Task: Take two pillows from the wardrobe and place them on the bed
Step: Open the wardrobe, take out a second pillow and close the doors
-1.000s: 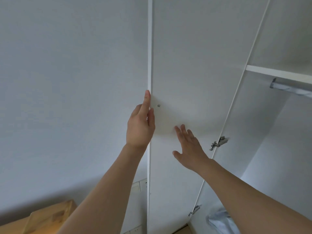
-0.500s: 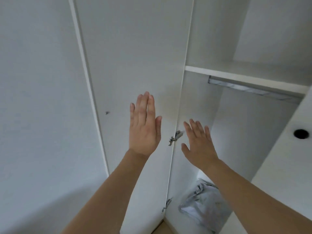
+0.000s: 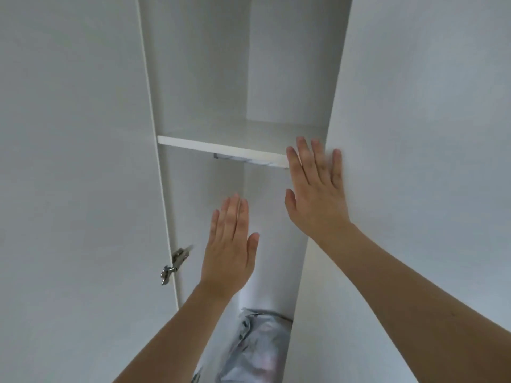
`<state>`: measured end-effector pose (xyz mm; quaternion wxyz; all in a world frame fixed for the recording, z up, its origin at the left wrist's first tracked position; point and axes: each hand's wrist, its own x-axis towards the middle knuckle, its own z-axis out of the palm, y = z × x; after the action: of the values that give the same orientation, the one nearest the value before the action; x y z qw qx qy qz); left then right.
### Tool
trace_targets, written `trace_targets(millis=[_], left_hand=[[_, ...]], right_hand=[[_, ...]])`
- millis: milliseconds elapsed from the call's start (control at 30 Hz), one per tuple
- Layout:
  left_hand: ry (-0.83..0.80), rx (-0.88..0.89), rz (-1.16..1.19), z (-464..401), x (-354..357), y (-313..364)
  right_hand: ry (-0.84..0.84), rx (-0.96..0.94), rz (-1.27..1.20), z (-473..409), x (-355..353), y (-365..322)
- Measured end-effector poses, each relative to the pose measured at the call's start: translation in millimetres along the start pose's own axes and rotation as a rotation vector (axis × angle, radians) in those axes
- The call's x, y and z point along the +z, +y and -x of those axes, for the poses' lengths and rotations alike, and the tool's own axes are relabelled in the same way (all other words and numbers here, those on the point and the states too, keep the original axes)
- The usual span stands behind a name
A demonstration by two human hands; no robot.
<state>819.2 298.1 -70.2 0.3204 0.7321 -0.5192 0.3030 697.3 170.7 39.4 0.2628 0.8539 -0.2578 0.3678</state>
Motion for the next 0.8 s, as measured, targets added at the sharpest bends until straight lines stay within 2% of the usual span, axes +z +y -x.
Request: trace_targets(millis=[233,400,633,800], left_hand=[[-0.318,0.221,0.284,-20,84,5],[-0.483,0.385,0.502,-28,111,12],[-0.414,0.472,0.653,-33,106,14],[-0.429,0.285,0.649,-25,104,27]], right_hand=[[0.172,0.154,0.246,-28,17,13],[0.292,0.148,0.301,-30,27,16],[0.324,0.177,0.295,-27,25,13],[0.273,0.195,0.268,-12,22,11]])
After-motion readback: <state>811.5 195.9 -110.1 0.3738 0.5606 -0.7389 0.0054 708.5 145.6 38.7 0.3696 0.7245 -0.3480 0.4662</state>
